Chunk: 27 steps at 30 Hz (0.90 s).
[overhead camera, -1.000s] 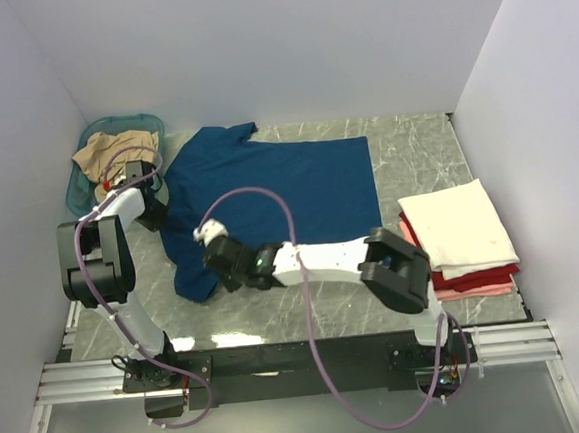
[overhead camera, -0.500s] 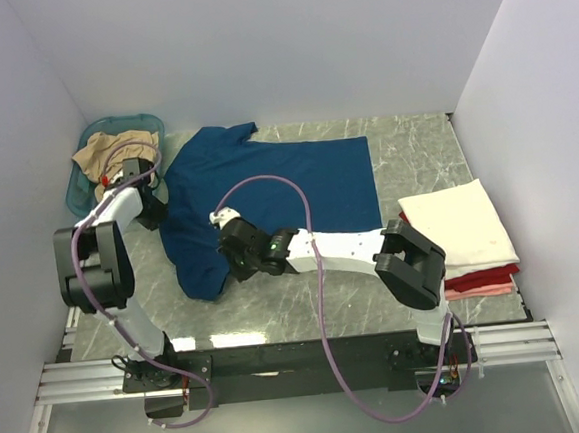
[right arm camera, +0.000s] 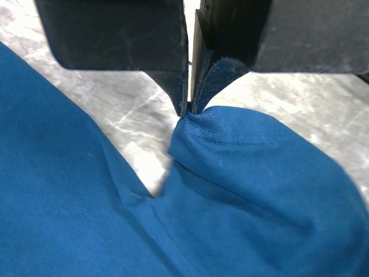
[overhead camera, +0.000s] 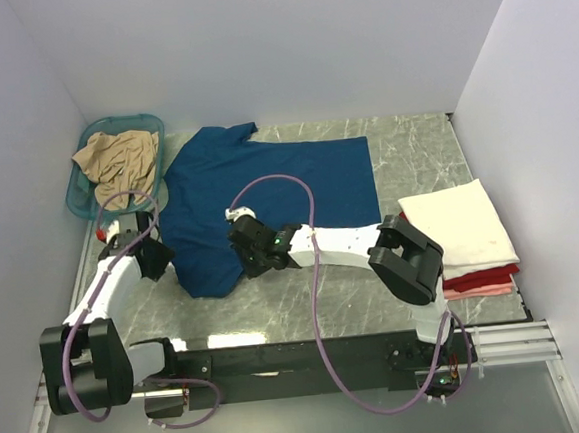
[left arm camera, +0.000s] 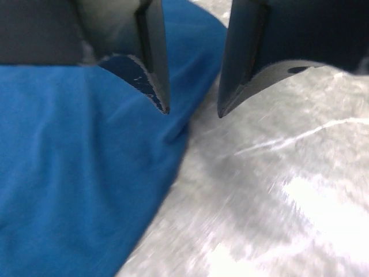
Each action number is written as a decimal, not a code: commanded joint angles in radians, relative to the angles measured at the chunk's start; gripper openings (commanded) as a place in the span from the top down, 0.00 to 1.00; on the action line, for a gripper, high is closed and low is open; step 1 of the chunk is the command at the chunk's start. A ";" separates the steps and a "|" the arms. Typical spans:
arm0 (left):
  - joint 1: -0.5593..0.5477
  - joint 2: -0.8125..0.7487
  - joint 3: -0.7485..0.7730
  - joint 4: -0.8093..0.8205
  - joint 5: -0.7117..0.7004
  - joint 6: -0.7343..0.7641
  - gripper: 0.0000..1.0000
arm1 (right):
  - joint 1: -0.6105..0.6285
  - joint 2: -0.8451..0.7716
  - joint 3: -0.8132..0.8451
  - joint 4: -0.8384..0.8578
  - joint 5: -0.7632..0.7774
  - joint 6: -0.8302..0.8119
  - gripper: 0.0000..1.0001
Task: Fold and stack the t-shirts
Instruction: Flatten the tshirt out
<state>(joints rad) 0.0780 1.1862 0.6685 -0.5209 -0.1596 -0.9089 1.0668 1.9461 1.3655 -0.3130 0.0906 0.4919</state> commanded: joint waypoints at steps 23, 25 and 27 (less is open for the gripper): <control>-0.277 -0.319 -0.231 -0.100 -0.021 -0.326 0.59 | -0.024 0.019 0.079 -0.052 -0.009 0.007 0.99; -0.297 -0.336 -0.248 -0.102 -0.027 -0.343 0.60 | -0.024 0.020 0.086 -0.055 -0.008 0.004 0.99; -0.314 -0.359 -0.259 -0.097 -0.028 -0.364 0.62 | -0.025 0.027 0.095 -0.063 -0.006 -0.001 0.99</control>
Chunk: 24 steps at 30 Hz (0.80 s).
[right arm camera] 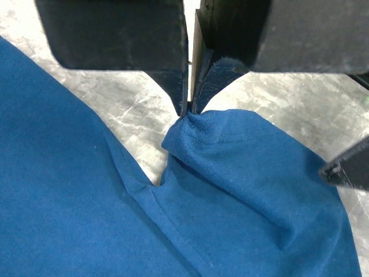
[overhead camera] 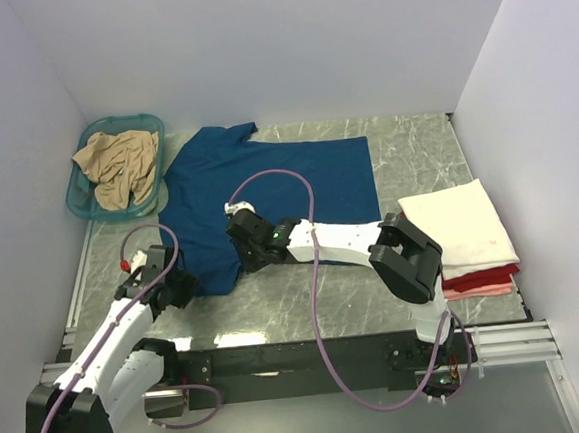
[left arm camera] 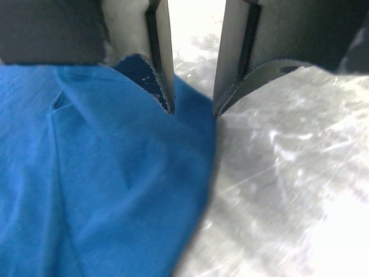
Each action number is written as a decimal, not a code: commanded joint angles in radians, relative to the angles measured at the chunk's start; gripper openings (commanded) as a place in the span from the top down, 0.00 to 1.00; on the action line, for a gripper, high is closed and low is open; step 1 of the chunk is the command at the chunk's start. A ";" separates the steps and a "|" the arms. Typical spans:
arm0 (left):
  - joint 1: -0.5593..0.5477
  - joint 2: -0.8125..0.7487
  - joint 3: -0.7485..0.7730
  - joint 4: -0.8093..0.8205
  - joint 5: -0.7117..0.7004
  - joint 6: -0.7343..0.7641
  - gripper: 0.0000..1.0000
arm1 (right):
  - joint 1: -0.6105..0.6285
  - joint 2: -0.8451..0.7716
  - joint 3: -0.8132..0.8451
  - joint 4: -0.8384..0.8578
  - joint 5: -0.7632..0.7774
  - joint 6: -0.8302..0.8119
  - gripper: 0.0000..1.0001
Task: Fold and stack the t-shirts
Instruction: Flatten the tshirt out
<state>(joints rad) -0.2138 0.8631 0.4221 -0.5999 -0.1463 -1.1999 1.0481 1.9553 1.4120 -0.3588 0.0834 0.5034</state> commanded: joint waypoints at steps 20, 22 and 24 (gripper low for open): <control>-0.107 0.068 0.026 0.042 -0.053 -0.058 0.97 | -0.007 0.040 0.100 -0.045 -0.004 -0.012 0.99; -0.107 0.076 0.066 0.019 -0.058 -0.041 0.99 | -0.007 0.034 0.100 -0.045 -0.002 -0.014 0.99; -0.107 0.080 0.105 0.003 -0.064 -0.010 0.99 | -0.007 0.025 0.094 -0.045 -0.001 -0.016 0.99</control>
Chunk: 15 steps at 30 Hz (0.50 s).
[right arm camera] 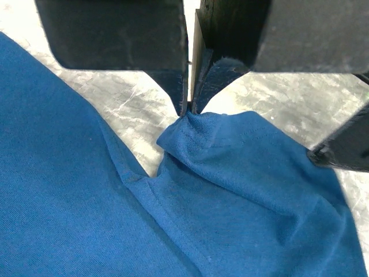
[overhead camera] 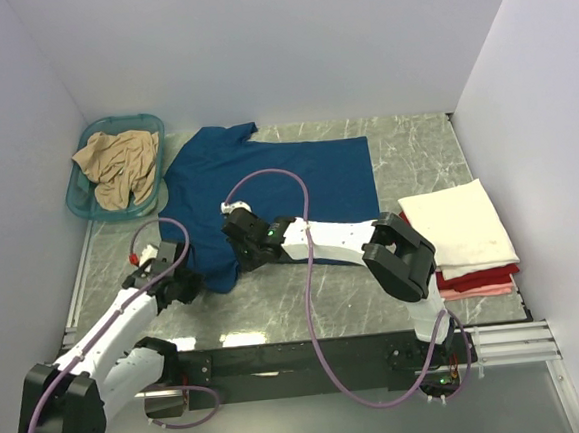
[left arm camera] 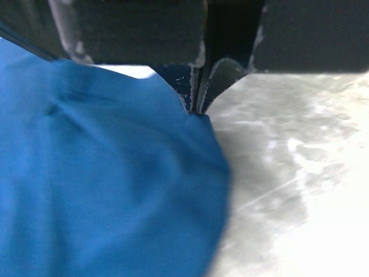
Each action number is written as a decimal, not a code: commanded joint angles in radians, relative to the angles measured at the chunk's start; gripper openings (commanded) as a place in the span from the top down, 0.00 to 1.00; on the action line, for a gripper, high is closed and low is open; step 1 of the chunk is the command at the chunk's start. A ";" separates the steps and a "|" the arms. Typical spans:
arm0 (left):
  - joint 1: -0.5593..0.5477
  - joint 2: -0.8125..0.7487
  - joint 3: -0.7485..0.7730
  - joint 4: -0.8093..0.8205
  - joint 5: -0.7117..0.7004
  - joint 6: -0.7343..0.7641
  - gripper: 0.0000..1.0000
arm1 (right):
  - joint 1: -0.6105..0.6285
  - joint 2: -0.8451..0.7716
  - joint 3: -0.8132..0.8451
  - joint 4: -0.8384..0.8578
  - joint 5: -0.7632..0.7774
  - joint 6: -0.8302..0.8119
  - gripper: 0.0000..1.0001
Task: Fold and stack the t-shirts
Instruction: Flatten the tshirt out
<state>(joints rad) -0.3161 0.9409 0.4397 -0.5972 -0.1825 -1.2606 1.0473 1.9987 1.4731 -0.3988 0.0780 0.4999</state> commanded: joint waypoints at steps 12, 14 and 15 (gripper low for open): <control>0.002 0.031 0.261 -0.142 -0.015 0.116 0.99 | -0.006 -0.063 -0.011 0.000 -0.024 -0.024 1.00; 0.012 0.050 0.290 -0.156 -0.012 0.135 0.99 | -0.006 -0.066 -0.022 -0.003 -0.032 -0.030 0.99; 0.018 0.070 0.300 -0.164 -0.002 0.141 0.99 | -0.006 -0.070 -0.026 -0.003 -0.037 -0.029 1.00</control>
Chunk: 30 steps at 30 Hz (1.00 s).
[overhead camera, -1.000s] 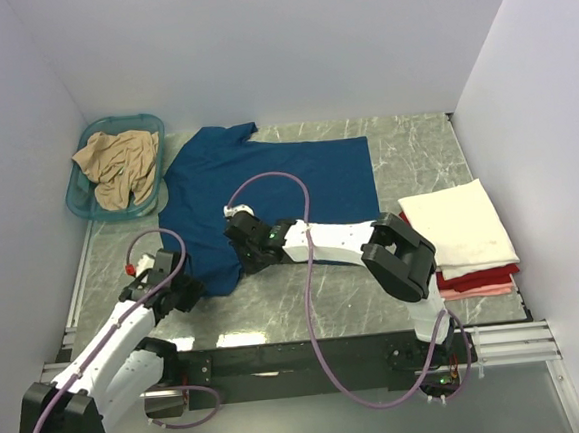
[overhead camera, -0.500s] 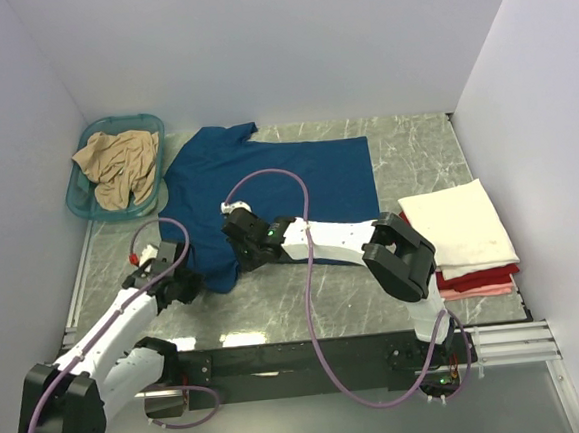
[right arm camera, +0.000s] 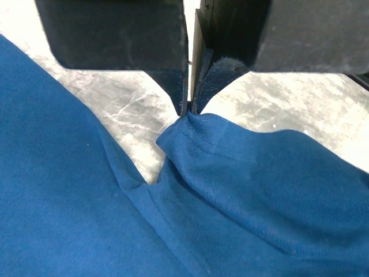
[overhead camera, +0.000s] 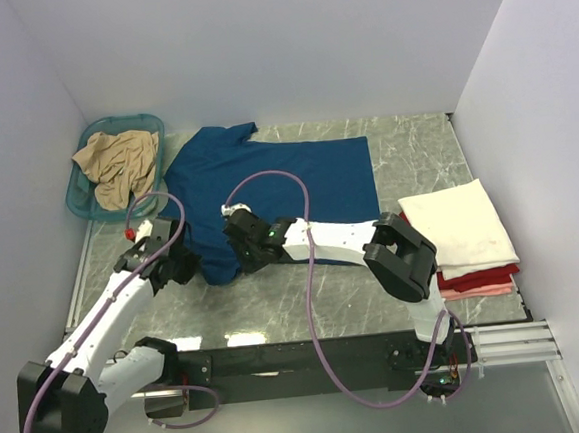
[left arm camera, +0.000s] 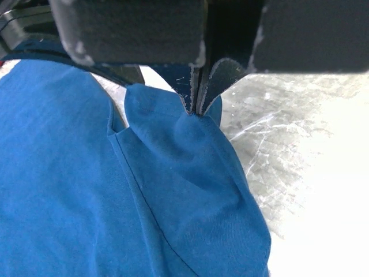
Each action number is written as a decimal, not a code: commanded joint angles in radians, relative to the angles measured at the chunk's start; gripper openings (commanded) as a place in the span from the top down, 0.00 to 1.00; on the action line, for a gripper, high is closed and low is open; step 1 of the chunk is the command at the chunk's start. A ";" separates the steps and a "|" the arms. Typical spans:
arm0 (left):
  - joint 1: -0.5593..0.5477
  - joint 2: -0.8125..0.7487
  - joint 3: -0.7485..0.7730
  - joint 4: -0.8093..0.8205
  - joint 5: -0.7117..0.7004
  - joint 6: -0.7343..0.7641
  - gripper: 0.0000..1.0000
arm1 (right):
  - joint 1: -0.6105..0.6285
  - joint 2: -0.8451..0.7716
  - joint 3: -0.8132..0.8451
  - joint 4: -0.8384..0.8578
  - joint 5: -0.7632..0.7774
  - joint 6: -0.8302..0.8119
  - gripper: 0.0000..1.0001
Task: Fold and stack the t-shirts
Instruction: Flatten the tshirt out
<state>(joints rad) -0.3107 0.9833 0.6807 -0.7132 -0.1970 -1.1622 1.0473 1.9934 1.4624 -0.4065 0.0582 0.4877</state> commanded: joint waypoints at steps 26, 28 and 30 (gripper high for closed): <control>0.163 0.442 0.270 0.182 0.240 0.288 0.53 | -0.107 0.082 0.076 0.012 -0.100 -0.012 0.98; 0.163 0.399 0.244 0.175 0.229 0.289 0.47 | -0.116 0.091 0.078 0.020 -0.113 -0.009 0.98; 0.163 0.368 0.224 0.153 0.202 0.288 0.45 | -0.127 0.102 0.082 0.021 -0.124 -0.008 0.98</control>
<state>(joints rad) -0.1497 1.4330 0.9142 -0.5579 0.0250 -0.9005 0.9371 2.0846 1.5078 -0.4076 -0.0391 0.4755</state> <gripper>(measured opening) 0.538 0.052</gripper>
